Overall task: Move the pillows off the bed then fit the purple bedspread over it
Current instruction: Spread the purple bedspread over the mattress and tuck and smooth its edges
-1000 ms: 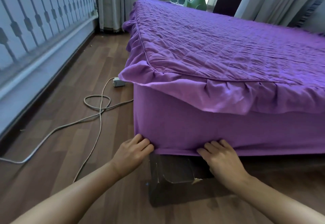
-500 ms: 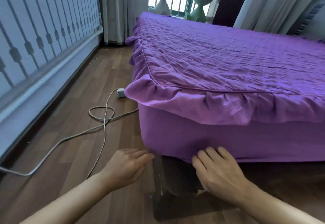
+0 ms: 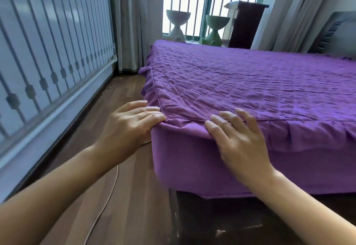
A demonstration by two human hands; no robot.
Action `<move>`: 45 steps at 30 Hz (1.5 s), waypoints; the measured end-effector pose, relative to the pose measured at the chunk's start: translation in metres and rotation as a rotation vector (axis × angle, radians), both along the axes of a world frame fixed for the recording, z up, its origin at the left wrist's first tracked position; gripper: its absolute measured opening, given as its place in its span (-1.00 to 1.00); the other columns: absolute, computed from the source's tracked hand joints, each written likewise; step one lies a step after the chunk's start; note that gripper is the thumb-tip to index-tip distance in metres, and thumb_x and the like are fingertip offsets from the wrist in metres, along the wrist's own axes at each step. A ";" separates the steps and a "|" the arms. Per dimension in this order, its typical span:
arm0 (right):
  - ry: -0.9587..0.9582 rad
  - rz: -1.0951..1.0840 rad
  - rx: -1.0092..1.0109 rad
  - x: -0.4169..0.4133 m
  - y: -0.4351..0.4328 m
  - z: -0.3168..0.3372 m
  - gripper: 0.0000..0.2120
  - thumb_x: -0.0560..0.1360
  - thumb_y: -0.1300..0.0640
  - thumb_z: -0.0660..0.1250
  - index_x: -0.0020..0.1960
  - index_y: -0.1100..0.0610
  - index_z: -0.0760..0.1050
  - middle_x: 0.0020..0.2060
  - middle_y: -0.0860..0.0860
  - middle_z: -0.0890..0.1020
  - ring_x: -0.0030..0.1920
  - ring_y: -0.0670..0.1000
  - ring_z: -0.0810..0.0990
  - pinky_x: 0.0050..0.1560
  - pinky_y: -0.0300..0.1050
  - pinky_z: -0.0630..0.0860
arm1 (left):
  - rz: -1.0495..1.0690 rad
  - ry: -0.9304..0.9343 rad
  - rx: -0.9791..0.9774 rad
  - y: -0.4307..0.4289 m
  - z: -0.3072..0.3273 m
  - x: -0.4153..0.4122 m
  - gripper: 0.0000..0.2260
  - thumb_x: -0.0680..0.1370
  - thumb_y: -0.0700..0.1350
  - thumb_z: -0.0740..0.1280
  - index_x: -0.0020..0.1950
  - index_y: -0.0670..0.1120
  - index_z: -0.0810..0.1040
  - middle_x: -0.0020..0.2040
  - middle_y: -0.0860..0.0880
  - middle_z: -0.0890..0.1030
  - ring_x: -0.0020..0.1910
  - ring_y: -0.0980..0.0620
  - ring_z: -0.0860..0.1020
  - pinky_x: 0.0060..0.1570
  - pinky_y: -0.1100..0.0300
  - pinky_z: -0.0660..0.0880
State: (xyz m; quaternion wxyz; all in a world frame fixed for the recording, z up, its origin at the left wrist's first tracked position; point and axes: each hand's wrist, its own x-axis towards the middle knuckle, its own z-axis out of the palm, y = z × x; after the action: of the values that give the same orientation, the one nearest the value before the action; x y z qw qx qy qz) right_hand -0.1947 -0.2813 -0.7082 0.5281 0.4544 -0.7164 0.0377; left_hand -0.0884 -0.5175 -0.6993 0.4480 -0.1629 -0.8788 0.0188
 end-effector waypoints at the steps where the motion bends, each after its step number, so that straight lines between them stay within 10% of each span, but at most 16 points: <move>1: -0.001 0.033 -0.024 0.004 0.002 0.001 -0.76 0.59 0.25 0.16 0.00 0.14 0.61 -0.02 0.03 0.67 0.03 0.09 0.63 0.22 0.09 0.40 | -0.022 0.015 0.006 0.002 0.000 0.005 -0.70 0.63 -0.05 0.18 -0.04 -0.14 0.67 -0.04 -0.01 0.69 0.04 0.06 0.64 0.10 0.03 0.52; 14: 0.067 0.127 0.064 0.013 0.014 -0.014 -0.84 0.52 0.22 0.25 -0.07 0.15 0.62 -0.06 0.09 0.68 -0.07 0.10 0.65 0.14 0.10 0.46 | -0.119 -0.212 -0.069 -0.004 -0.005 0.028 -0.76 0.59 -0.10 0.20 -0.06 -0.11 0.65 -0.19 0.02 0.64 -0.19 0.06 0.61 0.04 0.09 0.54; 20: -0.269 0.354 -0.110 0.014 0.013 0.028 -0.67 0.57 -0.02 0.19 -0.14 0.14 0.62 -0.14 -0.03 0.66 -0.15 0.04 0.63 0.04 0.08 0.46 | -0.236 -0.318 0.638 0.003 0.048 0.009 -0.77 0.49 0.11 0.21 -0.02 0.09 0.62 -0.24 0.10 0.65 -0.29 0.14 0.57 -0.22 0.27 0.49; 23: -0.467 0.272 -0.107 -0.003 0.008 0.050 -0.67 0.51 -0.14 0.21 0.02 0.06 0.60 -0.02 -0.08 0.62 0.02 0.01 0.57 0.10 0.02 0.37 | 0.162 -0.325 0.489 -0.007 0.054 -0.033 -0.70 0.52 0.03 0.21 0.24 0.11 0.48 0.15 0.06 0.58 0.10 0.04 0.56 0.13 0.09 0.47; 27: -0.592 0.178 0.129 -0.005 0.004 0.040 -0.47 0.42 -0.36 0.13 0.18 -0.05 0.52 0.09 -0.16 0.55 0.12 -0.06 0.48 0.18 0.01 0.30 | 0.303 -0.751 0.999 -0.015 0.035 -0.059 -0.53 0.61 0.04 0.13 0.51 0.07 0.11 0.41 -0.12 0.36 0.36 -0.14 0.38 0.37 -0.06 0.30; 32: -0.456 0.154 0.100 -0.001 -0.009 0.027 -0.83 0.48 -0.01 0.21 -0.09 -0.02 0.57 -0.16 -0.12 0.57 -0.11 0.00 0.55 0.06 -0.03 0.33 | 0.113 -0.553 1.219 -0.004 0.027 -0.059 -0.55 0.55 -0.29 0.23 0.40 0.04 0.33 -0.17 -0.05 0.54 -0.20 0.01 0.50 -0.14 0.11 0.46; 38: -0.350 0.196 0.069 0.010 -0.009 0.018 -0.91 0.47 0.16 0.33 -0.19 0.03 0.55 -0.28 -0.08 0.49 -0.21 -0.01 0.47 0.02 -0.06 0.39 | 0.162 -0.562 0.986 -0.004 0.029 -0.043 -0.56 0.50 -0.36 0.23 0.19 0.15 0.43 -0.30 0.02 0.51 -0.34 0.04 0.46 -0.36 0.26 0.40; 42: -0.422 0.266 0.031 0.005 -0.004 0.024 -0.87 0.54 0.06 0.24 -0.07 0.02 0.56 -0.19 -0.09 0.55 -0.14 -0.02 0.51 0.06 -0.04 0.39 | 0.527 -0.465 0.423 -0.003 0.046 -0.051 -0.53 0.48 -0.23 0.26 0.37 0.05 0.38 0.07 -0.06 0.50 0.08 -0.09 0.49 0.06 0.05 0.44; 45: -0.463 0.218 -0.177 -0.027 0.021 0.042 -0.84 0.48 0.18 0.24 0.00 0.01 0.55 -0.14 -0.08 0.60 -0.10 -0.02 0.54 0.06 -0.03 0.33 | 0.234 -0.349 0.307 0.034 0.074 -0.068 -0.60 0.48 -0.05 0.18 0.32 0.00 0.47 0.32 -0.01 0.46 0.31 -0.07 0.39 0.27 0.04 0.30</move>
State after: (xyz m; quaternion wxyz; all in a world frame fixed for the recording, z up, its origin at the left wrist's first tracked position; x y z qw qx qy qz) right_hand -0.2216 -0.2603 -0.6666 0.3806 0.4601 -0.7588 0.2600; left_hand -0.1563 -0.4831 -0.6248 0.3039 0.0091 -0.9482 -0.0917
